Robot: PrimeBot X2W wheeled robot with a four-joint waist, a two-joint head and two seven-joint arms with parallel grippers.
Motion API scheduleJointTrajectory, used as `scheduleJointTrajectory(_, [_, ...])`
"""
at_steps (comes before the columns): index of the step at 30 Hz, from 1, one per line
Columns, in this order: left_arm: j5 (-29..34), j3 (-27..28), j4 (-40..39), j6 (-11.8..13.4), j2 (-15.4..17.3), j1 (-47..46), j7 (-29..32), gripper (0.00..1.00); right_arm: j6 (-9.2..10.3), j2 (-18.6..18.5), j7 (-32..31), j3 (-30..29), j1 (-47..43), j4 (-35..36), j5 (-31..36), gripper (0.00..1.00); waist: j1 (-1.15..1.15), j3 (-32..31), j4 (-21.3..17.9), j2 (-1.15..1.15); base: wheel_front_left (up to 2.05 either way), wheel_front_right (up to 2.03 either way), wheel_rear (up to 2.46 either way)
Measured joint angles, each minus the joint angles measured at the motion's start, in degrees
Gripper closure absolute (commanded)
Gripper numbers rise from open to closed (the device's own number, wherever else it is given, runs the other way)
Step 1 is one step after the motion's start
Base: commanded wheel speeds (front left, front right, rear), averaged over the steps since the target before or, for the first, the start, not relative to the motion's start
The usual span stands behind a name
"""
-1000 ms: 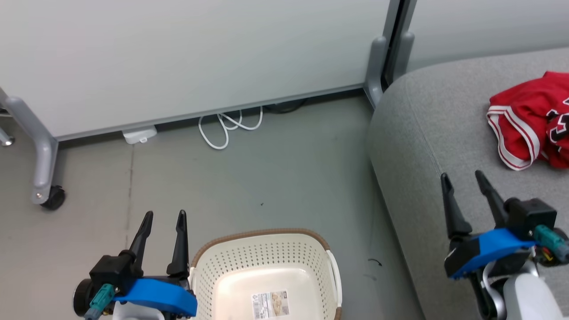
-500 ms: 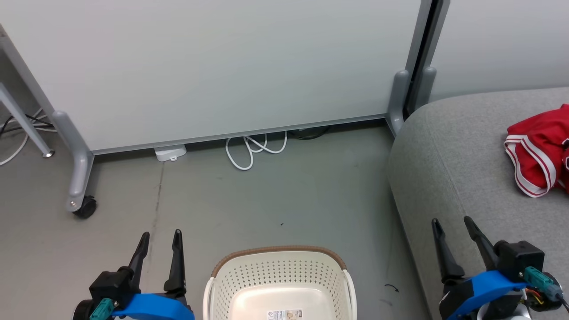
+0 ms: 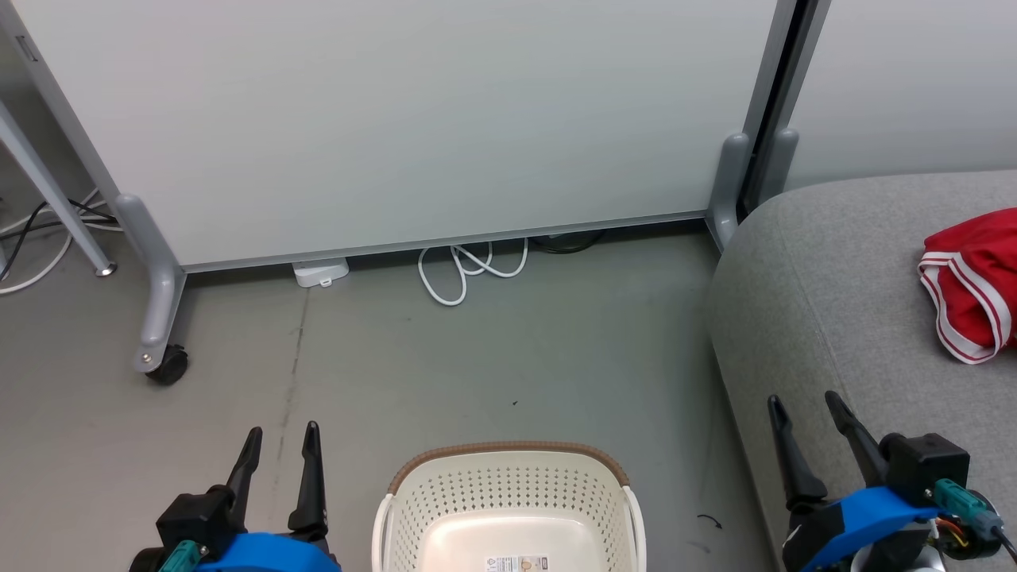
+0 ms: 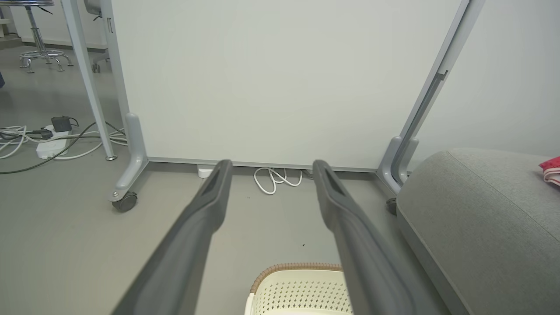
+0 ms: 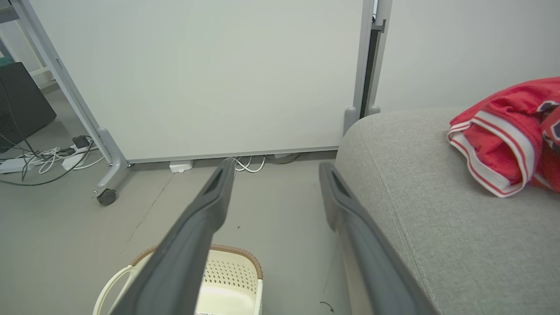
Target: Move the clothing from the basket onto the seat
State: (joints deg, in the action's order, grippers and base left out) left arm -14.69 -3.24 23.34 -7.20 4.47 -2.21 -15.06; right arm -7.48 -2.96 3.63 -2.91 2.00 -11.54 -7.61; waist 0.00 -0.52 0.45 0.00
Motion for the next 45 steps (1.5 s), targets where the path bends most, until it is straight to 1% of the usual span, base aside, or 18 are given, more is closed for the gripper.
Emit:
scheduleJointTrajectory(20, [-0.4,-0.9,0.7,-0.2,0.3,0.0,0.0,0.00,0.00,0.0,0.0,0.9,-0.2,-0.1,-1.1,0.00,0.00,0.1,-0.3,0.00,0.00,0.00,0.00])
scheduleJointTrajectory(21, [-0.4,-1.0,0.7,-0.2,0.3,0.0,0.0,1.00,0.00,0.0,0.0,1.0,-0.2,-0.1,-1.2,1.00,0.00,0.1,-0.4,0.00,0.00,0.00,0.00])
scheduleJointTrajectory(28, [-0.9,-1.1,3.7,-0.2,-0.4,2.5,0.6,1.00,0.00,0.2,-0.2,1.0,-1.4,-3.7,-1.7,1.00,0.00,0.1,-0.4,0.00,0.00,0.00,0.00])
scheduleJointTrajectory(45, [-17.5,1.0,1.2,-0.2,-0.7,2.1,5.2,1.00,0.00,0.2,-2.2,0.1,-1.1,-3.7,-19.7,1.00,0.00,0.2,-0.4,0.00,0.00,0.00,0.00])
